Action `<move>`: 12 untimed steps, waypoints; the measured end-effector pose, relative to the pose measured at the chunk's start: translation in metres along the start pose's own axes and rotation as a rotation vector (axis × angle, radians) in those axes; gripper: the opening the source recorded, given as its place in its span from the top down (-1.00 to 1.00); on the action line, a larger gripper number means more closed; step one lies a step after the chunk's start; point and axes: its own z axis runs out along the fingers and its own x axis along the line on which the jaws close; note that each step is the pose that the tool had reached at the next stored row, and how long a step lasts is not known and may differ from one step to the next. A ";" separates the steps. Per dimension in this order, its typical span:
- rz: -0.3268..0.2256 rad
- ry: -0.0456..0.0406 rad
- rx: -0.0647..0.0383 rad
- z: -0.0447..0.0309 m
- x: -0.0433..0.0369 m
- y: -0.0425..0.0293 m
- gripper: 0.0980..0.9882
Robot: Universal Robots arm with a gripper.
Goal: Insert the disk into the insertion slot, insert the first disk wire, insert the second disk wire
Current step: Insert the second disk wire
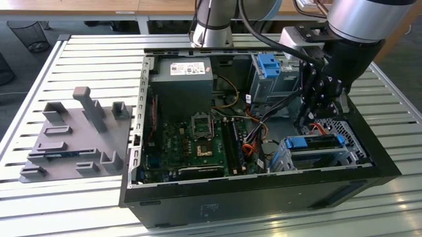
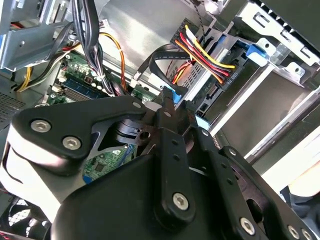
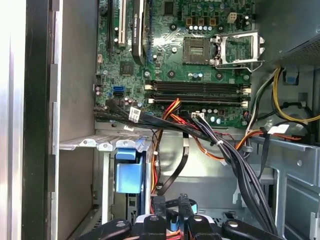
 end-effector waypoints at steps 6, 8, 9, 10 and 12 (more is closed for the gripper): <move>-0.001 0.0268 0.000 0.0024 -0.0010 -0.0001 0.67; -0.001 0.0352 -0.001 0.0030 -0.0015 -0.0002 0.67; -0.001 0.0388 -0.001 0.0034 -0.0017 -0.0002 0.70; -0.001 0.0414 -0.001 0.0037 -0.0019 -0.0003 0.84; -0.001 0.0443 -0.001 0.0043 -0.0024 -0.0006 0.89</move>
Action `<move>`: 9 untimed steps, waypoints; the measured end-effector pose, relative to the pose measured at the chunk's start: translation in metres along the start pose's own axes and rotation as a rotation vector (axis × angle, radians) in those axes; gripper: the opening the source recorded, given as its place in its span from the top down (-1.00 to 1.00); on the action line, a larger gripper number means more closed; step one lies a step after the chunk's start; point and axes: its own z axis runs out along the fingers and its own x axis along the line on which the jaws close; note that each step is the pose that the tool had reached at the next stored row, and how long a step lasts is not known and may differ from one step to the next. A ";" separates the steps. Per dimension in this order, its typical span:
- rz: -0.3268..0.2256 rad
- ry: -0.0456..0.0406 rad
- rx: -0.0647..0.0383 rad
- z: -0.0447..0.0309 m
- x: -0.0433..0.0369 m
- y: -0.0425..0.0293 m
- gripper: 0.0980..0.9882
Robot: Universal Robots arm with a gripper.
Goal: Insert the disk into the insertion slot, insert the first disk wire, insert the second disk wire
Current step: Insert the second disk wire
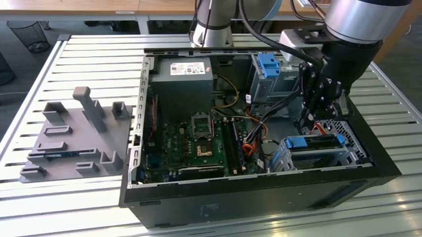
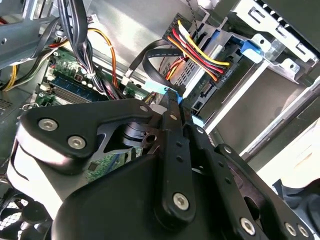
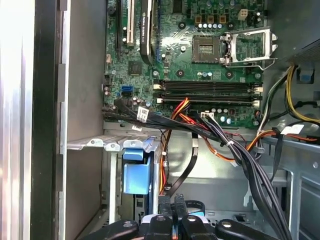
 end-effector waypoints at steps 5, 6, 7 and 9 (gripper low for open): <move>0.000 -0.0213 0.000 0.0002 -0.0002 -0.0027 0.89; 0.001 -0.0372 0.000 0.0002 -0.0002 -0.0030 0.89; 0.001 -0.0544 0.000 0.0002 0.0000 -0.0030 0.89; 0.002 -0.0745 0.000 0.0004 0.0005 -0.0030 0.89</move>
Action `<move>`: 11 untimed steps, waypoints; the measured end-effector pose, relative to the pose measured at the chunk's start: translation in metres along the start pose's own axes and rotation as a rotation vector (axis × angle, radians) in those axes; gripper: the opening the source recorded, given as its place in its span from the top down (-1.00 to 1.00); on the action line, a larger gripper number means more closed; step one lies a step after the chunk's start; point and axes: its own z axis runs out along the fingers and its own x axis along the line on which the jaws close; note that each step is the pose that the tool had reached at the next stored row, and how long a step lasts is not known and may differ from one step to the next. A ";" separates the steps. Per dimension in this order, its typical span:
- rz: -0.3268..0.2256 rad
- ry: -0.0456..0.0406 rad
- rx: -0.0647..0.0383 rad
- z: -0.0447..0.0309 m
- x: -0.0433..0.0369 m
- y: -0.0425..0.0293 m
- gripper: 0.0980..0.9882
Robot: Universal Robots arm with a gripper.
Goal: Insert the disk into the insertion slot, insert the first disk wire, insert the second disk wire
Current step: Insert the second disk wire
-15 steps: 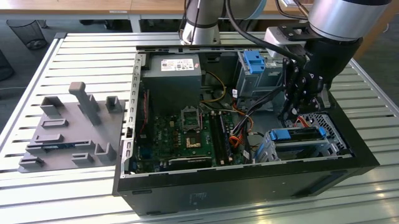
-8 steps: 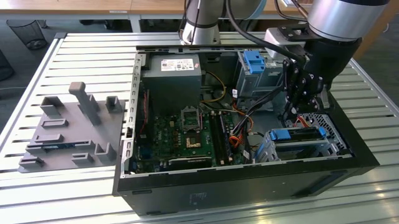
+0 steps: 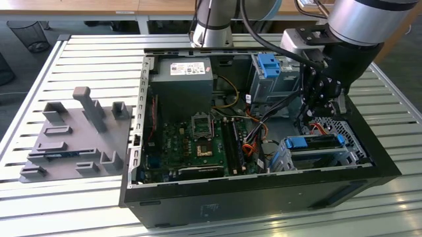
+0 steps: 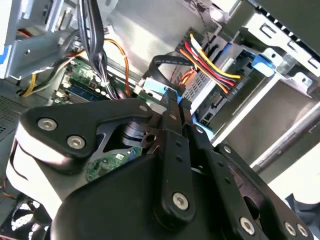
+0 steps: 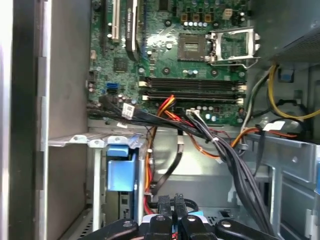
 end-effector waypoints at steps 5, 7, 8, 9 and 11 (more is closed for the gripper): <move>0.000 -0.0030 0.000 0.0008 0.0020 0.0000 0.89; 0.000 -0.0030 0.000 0.0010 0.0033 0.0000 0.89; 0.000 -0.0031 0.000 0.0012 0.0044 0.0000 0.89; 0.000 -0.0030 0.000 0.0013 0.0057 0.0000 0.89; 0.000 -0.0030 0.000 0.0016 0.0083 0.0001 0.89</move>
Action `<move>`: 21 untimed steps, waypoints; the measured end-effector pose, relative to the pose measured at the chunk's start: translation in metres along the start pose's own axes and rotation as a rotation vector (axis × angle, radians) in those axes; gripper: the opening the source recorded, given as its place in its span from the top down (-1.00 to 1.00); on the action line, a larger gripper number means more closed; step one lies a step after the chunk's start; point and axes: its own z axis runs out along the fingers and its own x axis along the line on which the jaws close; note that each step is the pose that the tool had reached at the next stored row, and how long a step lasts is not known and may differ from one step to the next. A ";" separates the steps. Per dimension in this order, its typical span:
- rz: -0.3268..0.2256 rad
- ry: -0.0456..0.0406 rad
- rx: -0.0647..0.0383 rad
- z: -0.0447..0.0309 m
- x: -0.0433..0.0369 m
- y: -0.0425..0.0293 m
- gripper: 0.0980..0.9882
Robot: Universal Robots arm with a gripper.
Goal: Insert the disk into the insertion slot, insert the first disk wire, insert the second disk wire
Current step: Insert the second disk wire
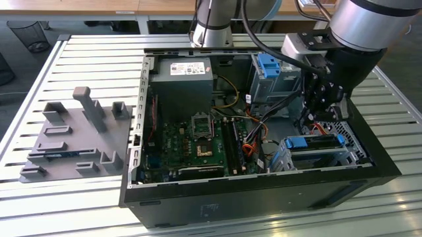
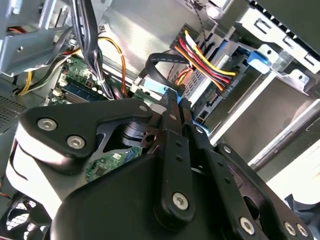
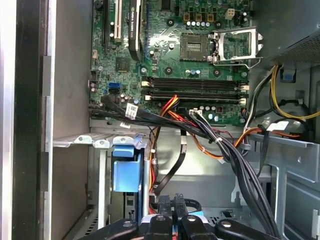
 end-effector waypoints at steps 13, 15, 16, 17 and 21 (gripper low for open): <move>0.005 -0.0491 0.001 0.0004 0.0115 0.0002 0.89; 0.009 -0.0492 0.001 0.0010 0.0125 0.0002 0.89; 0.014 -0.0492 0.001 0.0016 0.0128 0.0002 0.89; 0.019 -0.0488 0.001 0.0021 0.0131 0.0002 0.89; 0.027 -0.0489 0.002 0.0030 0.0174 0.0003 0.89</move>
